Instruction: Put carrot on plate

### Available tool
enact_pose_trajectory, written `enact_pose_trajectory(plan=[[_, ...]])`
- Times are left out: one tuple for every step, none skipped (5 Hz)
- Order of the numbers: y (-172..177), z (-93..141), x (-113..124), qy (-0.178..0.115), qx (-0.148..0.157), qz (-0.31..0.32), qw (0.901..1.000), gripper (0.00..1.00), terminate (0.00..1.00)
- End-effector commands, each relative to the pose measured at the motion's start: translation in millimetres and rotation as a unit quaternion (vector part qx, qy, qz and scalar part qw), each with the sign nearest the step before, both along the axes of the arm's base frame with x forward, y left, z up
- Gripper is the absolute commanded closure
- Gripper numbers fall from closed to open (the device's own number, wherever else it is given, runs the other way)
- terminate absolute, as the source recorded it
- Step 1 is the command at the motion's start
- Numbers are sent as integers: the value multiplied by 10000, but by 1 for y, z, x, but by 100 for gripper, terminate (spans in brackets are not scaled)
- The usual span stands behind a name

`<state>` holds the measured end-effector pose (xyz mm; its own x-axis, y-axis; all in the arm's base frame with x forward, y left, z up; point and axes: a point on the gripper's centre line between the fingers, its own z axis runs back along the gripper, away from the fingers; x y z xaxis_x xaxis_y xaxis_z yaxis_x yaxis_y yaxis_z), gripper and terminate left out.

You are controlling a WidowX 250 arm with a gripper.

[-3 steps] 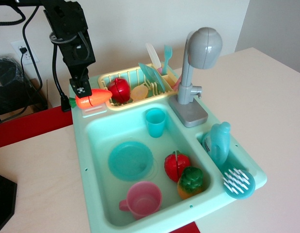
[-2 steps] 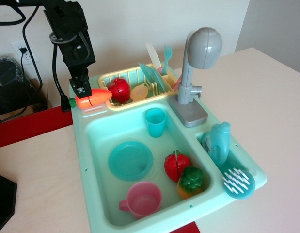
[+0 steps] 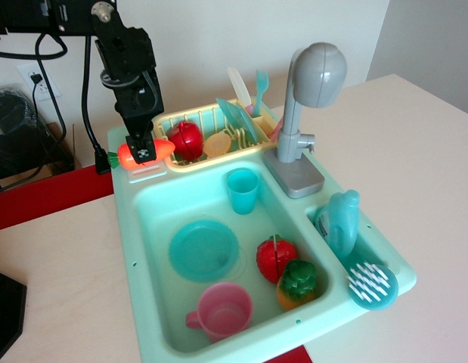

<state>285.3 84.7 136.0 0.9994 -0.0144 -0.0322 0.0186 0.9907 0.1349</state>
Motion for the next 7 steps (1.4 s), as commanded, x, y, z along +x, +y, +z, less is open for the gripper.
enact_pose_trajectory(plan=[[3, -17, 3, 89, 38, 144, 9998, 0, 0], [4, -31, 0, 268, 71, 264, 9993, 0, 0], [2, -31, -4, 185, 108, 243, 9995, 100, 0], [-1, -25, -4, 85, 169, 170, 9997, 100, 0], [-12, -11, 5, -168, 201, -26, 9997, 100, 0], [-34, 5, 20, -368, 191, -263, 9988, 100, 0], [-61, 15, 31, -519, 118, -522, 9972, 100, 0]])
